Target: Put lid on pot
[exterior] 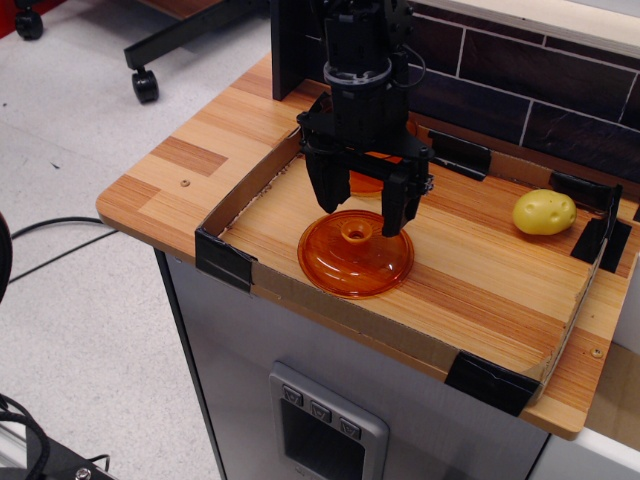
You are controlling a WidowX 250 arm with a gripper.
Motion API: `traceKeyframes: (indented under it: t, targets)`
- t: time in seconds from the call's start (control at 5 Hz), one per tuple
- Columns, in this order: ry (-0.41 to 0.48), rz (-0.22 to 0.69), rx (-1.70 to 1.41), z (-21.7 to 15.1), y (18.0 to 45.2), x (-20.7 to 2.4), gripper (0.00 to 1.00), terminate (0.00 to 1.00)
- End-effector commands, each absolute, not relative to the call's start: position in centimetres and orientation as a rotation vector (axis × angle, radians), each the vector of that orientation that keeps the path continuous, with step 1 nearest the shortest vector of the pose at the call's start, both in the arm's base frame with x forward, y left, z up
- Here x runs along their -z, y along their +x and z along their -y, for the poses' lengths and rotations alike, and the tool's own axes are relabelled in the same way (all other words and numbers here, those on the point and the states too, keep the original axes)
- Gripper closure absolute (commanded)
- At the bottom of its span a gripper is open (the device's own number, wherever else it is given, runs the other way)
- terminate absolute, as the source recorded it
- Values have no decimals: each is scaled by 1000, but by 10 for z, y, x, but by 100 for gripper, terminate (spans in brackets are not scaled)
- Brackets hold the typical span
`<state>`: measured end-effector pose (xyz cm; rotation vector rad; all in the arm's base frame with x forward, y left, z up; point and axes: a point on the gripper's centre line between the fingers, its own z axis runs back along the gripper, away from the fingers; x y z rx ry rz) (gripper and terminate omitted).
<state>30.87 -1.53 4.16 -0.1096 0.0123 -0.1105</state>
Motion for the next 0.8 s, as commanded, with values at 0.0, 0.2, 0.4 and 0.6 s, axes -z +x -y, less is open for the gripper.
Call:
traceKeyframes:
  t: [0.0, 0.2, 0.4, 0.6]
  targets:
    - [-80, 24, 118, 15, 316, -37, 0, 0]
    - [-77, 23, 120, 14, 316, -35, 0, 0]
    - [-66, 22, 123, 14, 315, -31, 0, 0]
    - [-43, 19, 132, 16, 312, -28, 100, 0]
